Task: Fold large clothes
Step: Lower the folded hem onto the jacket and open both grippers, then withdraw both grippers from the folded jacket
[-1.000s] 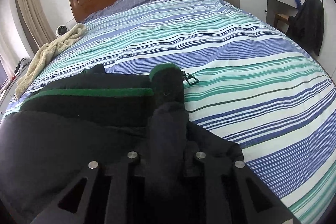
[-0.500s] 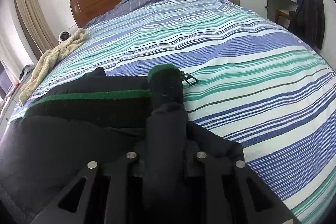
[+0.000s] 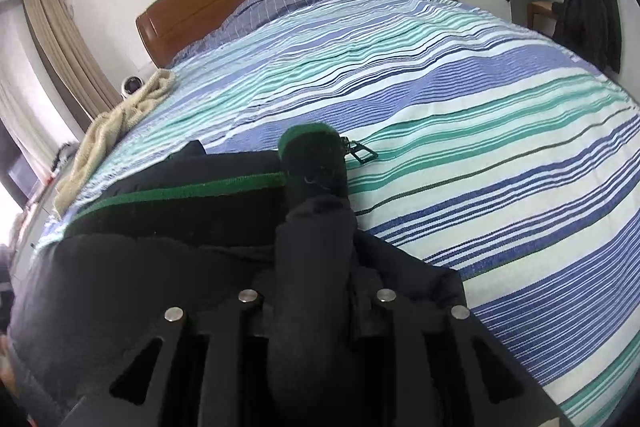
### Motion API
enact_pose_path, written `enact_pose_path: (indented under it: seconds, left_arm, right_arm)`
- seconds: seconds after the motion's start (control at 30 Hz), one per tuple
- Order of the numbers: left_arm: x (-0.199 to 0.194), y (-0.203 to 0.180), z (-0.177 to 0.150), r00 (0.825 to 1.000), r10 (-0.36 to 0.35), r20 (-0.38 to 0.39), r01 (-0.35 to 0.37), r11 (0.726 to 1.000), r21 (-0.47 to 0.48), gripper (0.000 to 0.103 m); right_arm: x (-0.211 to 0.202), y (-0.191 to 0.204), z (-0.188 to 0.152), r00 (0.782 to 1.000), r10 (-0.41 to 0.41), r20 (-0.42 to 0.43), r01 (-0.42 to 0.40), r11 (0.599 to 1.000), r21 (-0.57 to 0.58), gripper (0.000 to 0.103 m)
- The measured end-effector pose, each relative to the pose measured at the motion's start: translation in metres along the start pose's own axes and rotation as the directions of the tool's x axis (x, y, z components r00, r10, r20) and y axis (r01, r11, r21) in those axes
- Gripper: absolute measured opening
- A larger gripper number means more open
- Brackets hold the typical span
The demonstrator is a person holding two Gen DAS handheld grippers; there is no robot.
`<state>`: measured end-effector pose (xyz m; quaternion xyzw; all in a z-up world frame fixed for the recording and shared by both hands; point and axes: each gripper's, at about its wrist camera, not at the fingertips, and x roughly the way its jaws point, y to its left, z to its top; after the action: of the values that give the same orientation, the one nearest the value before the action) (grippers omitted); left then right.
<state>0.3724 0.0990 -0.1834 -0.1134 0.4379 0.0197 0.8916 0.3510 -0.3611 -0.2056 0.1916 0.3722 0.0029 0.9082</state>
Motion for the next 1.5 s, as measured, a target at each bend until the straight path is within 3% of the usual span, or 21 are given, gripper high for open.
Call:
enact_pose_path:
  seconds: [0.17, 0.23, 0.37, 0.53, 0.63, 0.7, 0.77, 0.87, 0.9, 1.0, 1.03, 1.13, 1.2, 1.4, 1.43, 1.5]
  left_arm:
    - [-0.025, 0.009, 0.006, 0.998, -0.034, -0.054, 0.035, 0.999, 0.019, 0.083]
    - [-0.051, 0.015, 0.000, 0.998, -0.068, -0.013, 0.069, 0.997, 0.038, 0.093]
    - [-0.098, 0.027, -0.023, 0.992, -0.116, 0.045, 0.111, 0.990, 0.088, 0.095]
    - [-0.109, 0.032, -0.065, 0.997, -0.055, 0.049, 0.049, 0.991, 0.127, 0.096]
    - [-0.092, 0.031, -0.078, 1.000, 0.006, 0.030, -0.011, 0.990, 0.143, 0.103]
    - [-0.089, 0.037, -0.082, 0.999, -0.016, 0.037, 0.012, 0.994, 0.106, 0.103]
    - [-0.092, 0.041, -0.078, 0.999, -0.016, 0.028, 0.014, 0.997, 0.074, 0.103]
    - [-0.101, 0.041, -0.083, 0.999, 0.017, 0.050, -0.021, 0.997, 0.072, 0.103]
    - [-0.103, 0.042, -0.087, 0.998, 0.028, 0.060, -0.032, 0.996, 0.079, 0.103]
    - [-0.106, 0.044, -0.097, 0.997, 0.029, 0.069, -0.033, 0.998, 0.057, 0.103]
    - [-0.105, 0.047, -0.098, 0.998, 0.015, 0.061, -0.017, 0.999, 0.032, 0.103]
    - [-0.100, 0.062, -0.101, 0.998, -0.052, 0.036, 0.055, 0.994, -0.090, 0.103]
    - [-0.099, 0.069, -0.105, 0.995, -0.089, 0.037, 0.092, 0.990, -0.108, 0.103]
    - [-0.121, 0.064, -0.107, 0.997, -0.051, 0.056, 0.056, 0.994, -0.097, 0.099]
    - [-0.131, 0.063, -0.107, 0.997, -0.037, 0.075, 0.044, 0.994, -0.096, 0.094]
    - [-0.161, 0.051, -0.103, 0.987, -0.017, 0.158, 0.025, 0.998, -0.051, 0.093]
  right_arm:
    - [-0.009, -0.015, 0.010, 0.997, 0.052, -0.050, -0.048, 0.996, 0.071, 0.038]
    - [-0.031, -0.011, 0.015, 1.000, 0.017, -0.021, -0.016, 0.999, 0.034, 0.039]
    - [-0.085, 0.017, 0.011, 0.998, 0.049, 0.028, -0.045, 0.993, -0.108, 0.041]
    - [-0.125, 0.042, -0.024, 0.987, 0.161, -0.021, -0.162, 0.971, -0.176, 0.041]
    - [-0.116, 0.033, -0.054, 0.993, 0.098, -0.060, -0.107, 0.982, -0.157, 0.042]
    - [-0.105, 0.019, -0.064, 0.993, 0.081, -0.089, -0.090, 0.991, -0.100, 0.041]
    - [-0.113, 0.013, -0.067, 0.994, 0.082, -0.068, -0.086, 0.995, -0.054, 0.041]
    - [-0.130, 0.024, -0.065, 0.999, 0.030, -0.034, -0.034, 0.994, -0.100, 0.043]
    - [-0.138, 0.028, -0.067, 1.000, 0.018, -0.018, -0.020, 0.993, -0.112, 0.049]
    - [-0.158, 0.028, -0.074, 1.000, -0.008, 0.014, 0.010, 0.993, -0.116, 0.081]
    - [-0.165, 0.027, -0.079, 0.999, -0.028, 0.023, 0.031, 0.993, -0.110, 0.085]
    - [-0.179, 0.018, -0.091, 0.995, -0.094, 0.043, 0.097, 0.991, -0.091, 0.085]
    - [-0.186, 0.010, -0.099, 0.992, -0.118, 0.043, 0.120, 0.991, -0.062, 0.085]
    - [-0.185, -0.006, -0.118, 0.986, -0.165, -0.015, 0.165, 0.986, -0.001, 0.085]
    - [-0.188, -0.008, -0.120, 0.987, -0.160, -0.012, 0.160, 0.987, 0.009, 0.085]
    - [-0.197, -0.009, -0.124, 0.989, -0.147, 0.010, 0.147, 0.989, 0.018, 0.085]
